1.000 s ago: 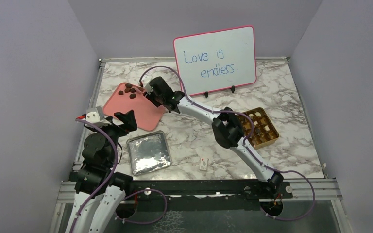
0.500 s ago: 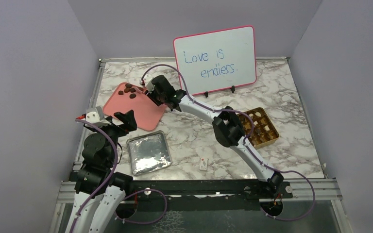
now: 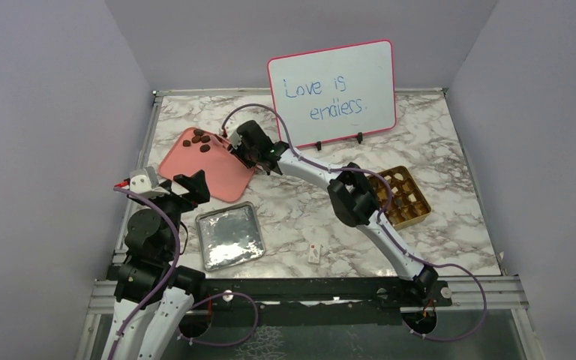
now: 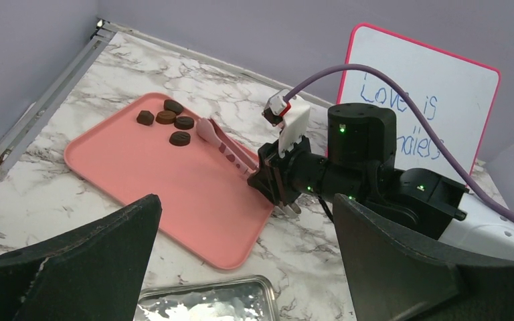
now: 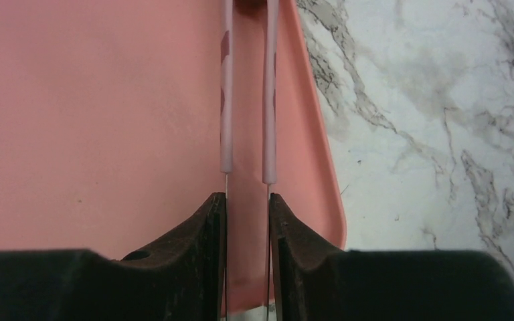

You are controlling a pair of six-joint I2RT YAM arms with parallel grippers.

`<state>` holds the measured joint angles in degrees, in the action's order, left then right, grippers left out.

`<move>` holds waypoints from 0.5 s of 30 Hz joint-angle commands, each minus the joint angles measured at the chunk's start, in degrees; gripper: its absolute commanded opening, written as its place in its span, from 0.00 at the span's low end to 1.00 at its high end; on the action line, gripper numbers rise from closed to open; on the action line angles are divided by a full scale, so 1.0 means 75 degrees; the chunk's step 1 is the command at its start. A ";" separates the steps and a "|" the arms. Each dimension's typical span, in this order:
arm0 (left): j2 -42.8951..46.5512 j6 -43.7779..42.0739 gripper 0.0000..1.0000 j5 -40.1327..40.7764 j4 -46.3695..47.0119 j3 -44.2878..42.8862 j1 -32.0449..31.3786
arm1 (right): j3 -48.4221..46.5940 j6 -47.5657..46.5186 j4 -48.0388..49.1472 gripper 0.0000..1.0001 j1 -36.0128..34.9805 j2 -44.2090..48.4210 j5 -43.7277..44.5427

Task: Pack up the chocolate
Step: Pick up the fake chocolate from the plate.

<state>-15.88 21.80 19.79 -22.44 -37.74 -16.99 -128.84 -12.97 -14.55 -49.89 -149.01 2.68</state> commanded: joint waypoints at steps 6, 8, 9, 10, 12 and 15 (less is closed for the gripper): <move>0.0125 0.0022 0.99 0.0244 0.0030 -0.0227 -0.0051 | 0.0804 0.0661 0.0067 0.29 -0.0051 0.0982 -0.0510; 0.0125 0.0020 0.99 0.0250 0.0027 -0.0230 -0.0043 | 0.1055 0.0702 0.0084 0.28 -0.0051 0.1217 -0.0483; 0.0109 0.0009 0.99 0.0265 0.0027 -0.0235 -0.0043 | 0.1204 0.0725 0.0137 0.28 -0.0050 0.1335 -0.0500; 0.0097 -0.0008 0.99 0.0269 0.0016 -0.0238 -0.0043 | 0.1385 0.0749 0.0200 0.28 -0.0051 0.1482 -0.0545; 0.0089 -0.0012 0.99 0.0279 0.0005 -0.0241 -0.0043 | 0.1723 0.0790 0.0342 0.28 -0.0045 0.1746 -0.0676; 0.0152 -0.0012 0.99 0.0347 0.0009 -0.0239 -0.0046 | 0.2027 0.0815 0.0388 0.27 -0.0050 0.2007 -0.0704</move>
<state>-15.68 21.82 20.56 -22.50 -37.82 -17.02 -115.74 -8.08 -14.22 -49.91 -139.39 -0.60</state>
